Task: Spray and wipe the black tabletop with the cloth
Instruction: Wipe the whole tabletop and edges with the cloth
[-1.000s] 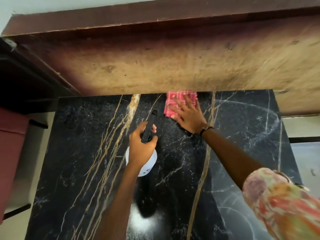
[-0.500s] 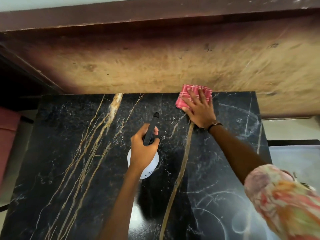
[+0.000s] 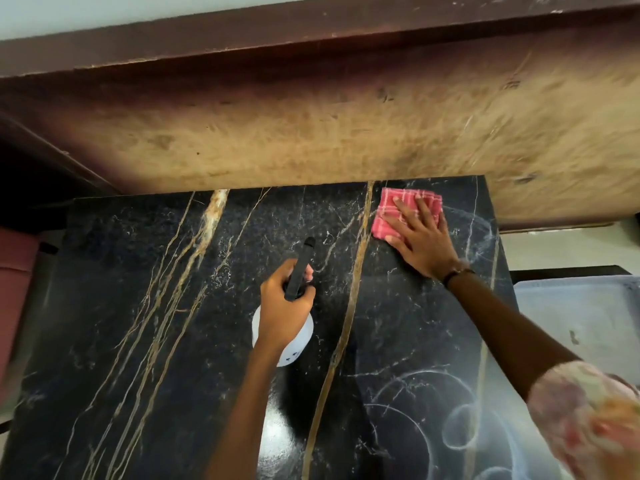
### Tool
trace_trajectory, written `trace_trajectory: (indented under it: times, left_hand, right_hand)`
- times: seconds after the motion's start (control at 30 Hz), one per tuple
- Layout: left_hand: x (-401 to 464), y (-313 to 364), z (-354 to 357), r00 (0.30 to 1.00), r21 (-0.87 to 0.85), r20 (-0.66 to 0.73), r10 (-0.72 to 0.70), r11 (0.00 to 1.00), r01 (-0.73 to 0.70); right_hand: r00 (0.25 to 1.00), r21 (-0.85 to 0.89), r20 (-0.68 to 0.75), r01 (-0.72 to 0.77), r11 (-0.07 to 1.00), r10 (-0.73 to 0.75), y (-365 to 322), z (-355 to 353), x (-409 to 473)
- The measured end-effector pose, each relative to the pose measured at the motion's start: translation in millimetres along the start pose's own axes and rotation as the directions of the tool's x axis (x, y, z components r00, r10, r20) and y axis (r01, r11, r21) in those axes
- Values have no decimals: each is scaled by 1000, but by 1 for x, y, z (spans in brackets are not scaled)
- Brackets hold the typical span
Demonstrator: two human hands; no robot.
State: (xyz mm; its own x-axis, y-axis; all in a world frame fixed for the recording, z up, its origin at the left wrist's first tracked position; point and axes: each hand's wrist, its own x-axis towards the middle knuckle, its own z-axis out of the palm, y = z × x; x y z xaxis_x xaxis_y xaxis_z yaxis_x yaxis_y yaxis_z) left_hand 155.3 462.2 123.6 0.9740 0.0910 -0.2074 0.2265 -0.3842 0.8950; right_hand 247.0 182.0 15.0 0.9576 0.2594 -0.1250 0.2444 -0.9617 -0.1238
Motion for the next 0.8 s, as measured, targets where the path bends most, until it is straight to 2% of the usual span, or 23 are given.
trace_trajectory:
  times: [0.03, 0.1, 0.27, 0.4, 0.47, 0.57, 0.67, 0.73, 0.8]
  left_hand:
    - [-4, 1, 1, 1000, -6, 3, -5, 1000, 5]
    - [-12, 2, 4, 1000, -21, 2, -14, 1000, 14]
    - [-27, 2, 14, 1000, -6, 8, -18, 1000, 18]
    - [-37, 3, 18, 1000, -20, 8, -5, 1000, 5]
    - [-44, 3, 18, 1000, -26, -9, -5, 1000, 4]
    - [-57, 4, 18, 1000, -32, -29, -3, 999, 2]
    - [-69, 0, 17, 999, -21, -27, 21, 1000, -22]
    - [-76, -5, 17, 1000, -35, -30, 10, 999, -11]
    - [-84, -7, 16, 1000, -35, -24, -6, 999, 5]
  right_hand:
    - [999, 13, -4, -38, 999, 38, -14, 1, 9]
    - [1000, 21, 3, -23, 1000, 22, -44, 3, 17]
    - [957, -28, 43, 287, 958, -285, -104, 25, -44]
    - [877, -37, 86, 477, 878, -473, -78, 27, -112]
    - [896, -61, 63, 442, 895, -439, -39, 22, -125]
    - [973, -48, 42, 228, 972, -226, 0, 10, -114]
    - [997, 4, 64, 52, 999, -52, -18, 3, -85]
    - [997, 7, 58, 58, 998, -58, -49, 8, -75]
    - [987, -16, 45, 156, 988, -155, -83, 18, -82]
